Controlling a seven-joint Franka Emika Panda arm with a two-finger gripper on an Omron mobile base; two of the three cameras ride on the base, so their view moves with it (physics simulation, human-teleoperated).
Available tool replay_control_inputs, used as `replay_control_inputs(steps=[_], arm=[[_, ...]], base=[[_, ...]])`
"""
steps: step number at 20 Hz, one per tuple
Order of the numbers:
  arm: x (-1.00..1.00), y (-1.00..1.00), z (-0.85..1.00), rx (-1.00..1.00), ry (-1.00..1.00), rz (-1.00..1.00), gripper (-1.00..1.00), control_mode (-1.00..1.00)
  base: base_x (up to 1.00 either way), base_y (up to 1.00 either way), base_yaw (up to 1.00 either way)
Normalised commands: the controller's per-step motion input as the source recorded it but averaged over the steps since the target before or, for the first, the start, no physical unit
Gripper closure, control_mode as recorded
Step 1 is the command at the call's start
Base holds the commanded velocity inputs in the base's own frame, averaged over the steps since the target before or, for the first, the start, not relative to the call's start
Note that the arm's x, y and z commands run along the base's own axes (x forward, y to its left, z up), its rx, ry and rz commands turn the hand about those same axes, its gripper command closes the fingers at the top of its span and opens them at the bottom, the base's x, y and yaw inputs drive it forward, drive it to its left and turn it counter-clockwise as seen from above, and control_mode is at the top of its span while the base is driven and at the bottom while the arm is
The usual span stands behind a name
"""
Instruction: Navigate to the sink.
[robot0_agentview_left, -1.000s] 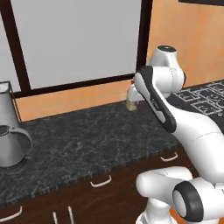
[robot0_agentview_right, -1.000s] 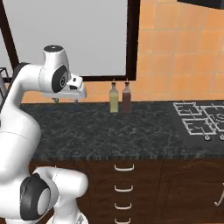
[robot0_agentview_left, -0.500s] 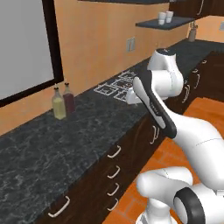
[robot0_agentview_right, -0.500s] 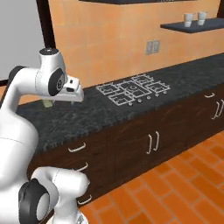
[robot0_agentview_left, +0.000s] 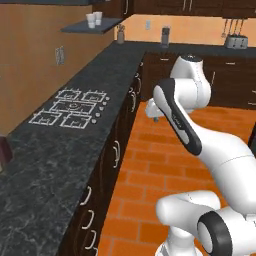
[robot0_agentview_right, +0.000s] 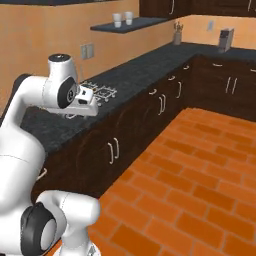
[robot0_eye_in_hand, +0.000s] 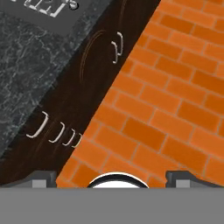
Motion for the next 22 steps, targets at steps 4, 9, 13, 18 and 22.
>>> replay_control_inputs(steps=[4,9,13,18,22], arm=[[0.0,0.0,0.0,0.0,0.0,0.0,-1.0,1.0],[0.0,0.0,0.0,0.0,0.0,0.0,-1.0,1.0],[0.0,0.0,0.0,0.0,0.0,0.0,-1.0,1.0],[0.0,0.0,0.0,0.0,0.0,0.0,-1.0,1.0],[0.0,0.0,0.0,0.0,0.0,0.0,-1.0,1.0]], base=[[0.16,-0.12,-0.6],[0.16,-0.21,-0.6],[0.21,-0.25,-0.61],[0.32,-0.24,-0.68],[0.52,-0.36,-0.64]])
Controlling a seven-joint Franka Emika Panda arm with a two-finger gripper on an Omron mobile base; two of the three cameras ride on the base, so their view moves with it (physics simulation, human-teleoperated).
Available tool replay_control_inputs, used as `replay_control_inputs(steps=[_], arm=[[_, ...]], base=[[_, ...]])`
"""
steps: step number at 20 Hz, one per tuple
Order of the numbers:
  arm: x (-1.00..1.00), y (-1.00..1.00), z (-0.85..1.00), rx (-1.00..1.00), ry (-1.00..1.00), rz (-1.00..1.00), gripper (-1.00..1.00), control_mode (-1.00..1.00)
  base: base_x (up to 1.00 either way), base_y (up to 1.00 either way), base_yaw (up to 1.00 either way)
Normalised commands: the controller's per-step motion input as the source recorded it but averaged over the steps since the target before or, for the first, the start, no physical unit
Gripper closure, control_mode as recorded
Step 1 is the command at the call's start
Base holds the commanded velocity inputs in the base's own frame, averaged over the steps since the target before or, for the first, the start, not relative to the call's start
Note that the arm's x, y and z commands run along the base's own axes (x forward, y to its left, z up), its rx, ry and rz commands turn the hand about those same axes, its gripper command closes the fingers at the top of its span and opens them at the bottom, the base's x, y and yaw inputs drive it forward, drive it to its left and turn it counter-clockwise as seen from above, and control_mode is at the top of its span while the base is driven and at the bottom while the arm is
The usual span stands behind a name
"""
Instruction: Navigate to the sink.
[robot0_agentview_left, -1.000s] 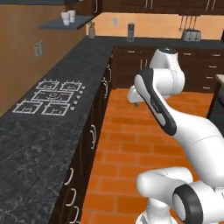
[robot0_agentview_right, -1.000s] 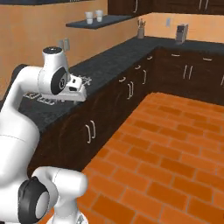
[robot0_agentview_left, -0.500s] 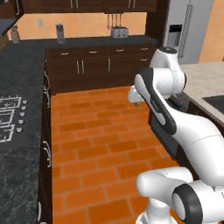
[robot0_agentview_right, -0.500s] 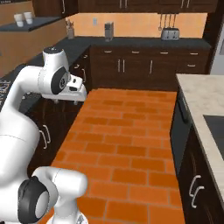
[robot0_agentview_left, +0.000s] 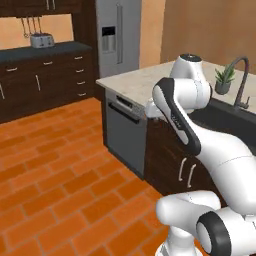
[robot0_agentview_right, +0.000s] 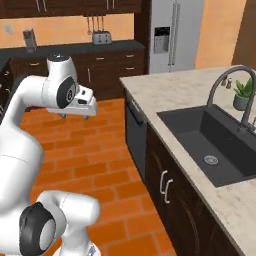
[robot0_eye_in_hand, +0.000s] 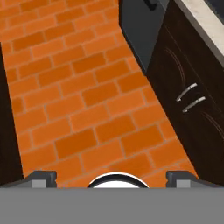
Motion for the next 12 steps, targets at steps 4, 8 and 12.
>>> replay_control_inputs(steps=[4,8,12], arm=[[0.0,0.0,0.0,0.0,0.0,0.0,-1.0,1.0],[0.0,0.0,0.0,0.0,0.0,0.0,-1.0,1.0],[0.0,0.0,0.0,0.0,0.0,0.0,-1.0,1.0]], base=[[0.87,-0.07,-0.67],[0.98,0.0,-0.66],[0.95,0.33,-0.67]])
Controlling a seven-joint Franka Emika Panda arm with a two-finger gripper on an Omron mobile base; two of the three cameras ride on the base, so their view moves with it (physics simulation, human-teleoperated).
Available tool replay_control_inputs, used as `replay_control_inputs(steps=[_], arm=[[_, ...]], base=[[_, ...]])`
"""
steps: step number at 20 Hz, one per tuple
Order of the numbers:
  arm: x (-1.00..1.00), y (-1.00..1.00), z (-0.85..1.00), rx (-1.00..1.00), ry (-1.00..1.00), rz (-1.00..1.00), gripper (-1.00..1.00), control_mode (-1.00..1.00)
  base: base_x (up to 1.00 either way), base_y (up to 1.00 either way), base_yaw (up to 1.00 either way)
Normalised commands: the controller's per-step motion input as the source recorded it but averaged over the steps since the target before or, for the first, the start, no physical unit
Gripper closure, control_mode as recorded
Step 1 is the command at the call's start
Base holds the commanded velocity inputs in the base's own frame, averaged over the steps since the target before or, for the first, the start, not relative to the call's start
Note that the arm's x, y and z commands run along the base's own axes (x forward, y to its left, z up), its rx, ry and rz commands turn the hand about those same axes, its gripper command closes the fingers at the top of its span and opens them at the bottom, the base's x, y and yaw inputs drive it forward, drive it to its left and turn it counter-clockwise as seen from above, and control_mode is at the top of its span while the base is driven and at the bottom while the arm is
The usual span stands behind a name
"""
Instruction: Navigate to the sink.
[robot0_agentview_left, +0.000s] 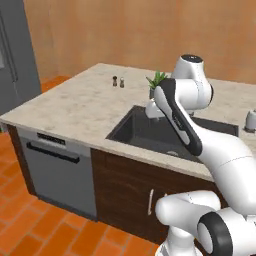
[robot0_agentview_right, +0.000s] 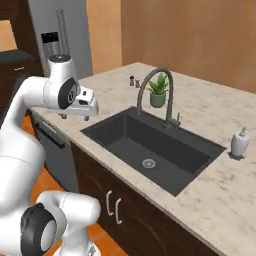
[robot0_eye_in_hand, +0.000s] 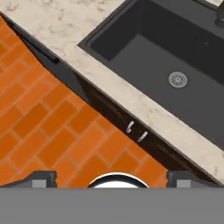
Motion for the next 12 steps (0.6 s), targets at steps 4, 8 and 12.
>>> replay_control_inputs(steps=[4,8,12], arm=[[0.0,0.0,0.0,0.0,0.0,0.0,-1.0,1.0],[0.0,0.0,0.0,0.0,0.0,0.0,-1.0,1.0],[0.0,0.0,0.0,0.0,0.0,0.0,-1.0,1.0]], base=[[0.75,0.65,-0.73],[0.53,0.66,-0.71],[0.68,0.18,-0.57]])
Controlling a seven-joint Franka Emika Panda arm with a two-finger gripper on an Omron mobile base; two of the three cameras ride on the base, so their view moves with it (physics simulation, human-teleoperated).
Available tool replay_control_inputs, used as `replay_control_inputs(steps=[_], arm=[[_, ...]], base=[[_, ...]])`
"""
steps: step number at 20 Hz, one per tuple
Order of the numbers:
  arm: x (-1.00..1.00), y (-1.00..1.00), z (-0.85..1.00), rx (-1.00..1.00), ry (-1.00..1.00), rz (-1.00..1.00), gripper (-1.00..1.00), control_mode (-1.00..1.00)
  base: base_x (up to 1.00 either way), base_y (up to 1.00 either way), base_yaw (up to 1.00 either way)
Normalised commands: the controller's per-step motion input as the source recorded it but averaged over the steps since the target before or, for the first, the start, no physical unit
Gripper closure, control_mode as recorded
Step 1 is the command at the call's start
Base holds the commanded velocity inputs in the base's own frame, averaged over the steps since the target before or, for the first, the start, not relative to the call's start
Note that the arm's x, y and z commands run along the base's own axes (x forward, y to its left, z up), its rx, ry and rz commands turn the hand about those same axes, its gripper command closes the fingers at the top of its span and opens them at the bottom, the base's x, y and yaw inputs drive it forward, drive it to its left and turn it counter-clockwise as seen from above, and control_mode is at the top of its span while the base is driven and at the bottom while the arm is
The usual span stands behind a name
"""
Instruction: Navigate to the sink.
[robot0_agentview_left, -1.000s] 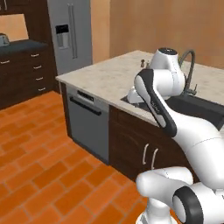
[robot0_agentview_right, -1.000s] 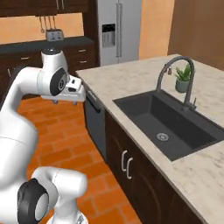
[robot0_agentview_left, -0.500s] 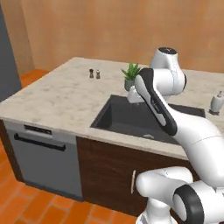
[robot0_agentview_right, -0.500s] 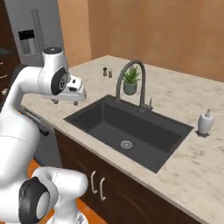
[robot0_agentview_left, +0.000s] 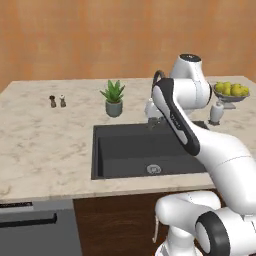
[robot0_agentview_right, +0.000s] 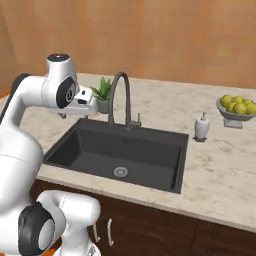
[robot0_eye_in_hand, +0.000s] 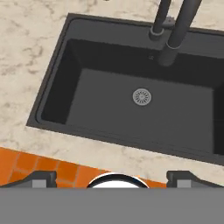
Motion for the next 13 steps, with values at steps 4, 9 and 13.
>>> replay_control_inputs(steps=[4,9,13], arm=[[0.0,0.0,0.0,0.0,0.0,0.0,-1.0,1.0],[0.0,0.0,0.0,0.0,0.0,0.0,-1.0,1.0],[0.0,0.0,0.0,0.0,0.0,0.0,-1.0,1.0]], base=[[0.52,0.24,-0.35],[0.48,0.27,-0.12],[0.5,0.04,0.0]])
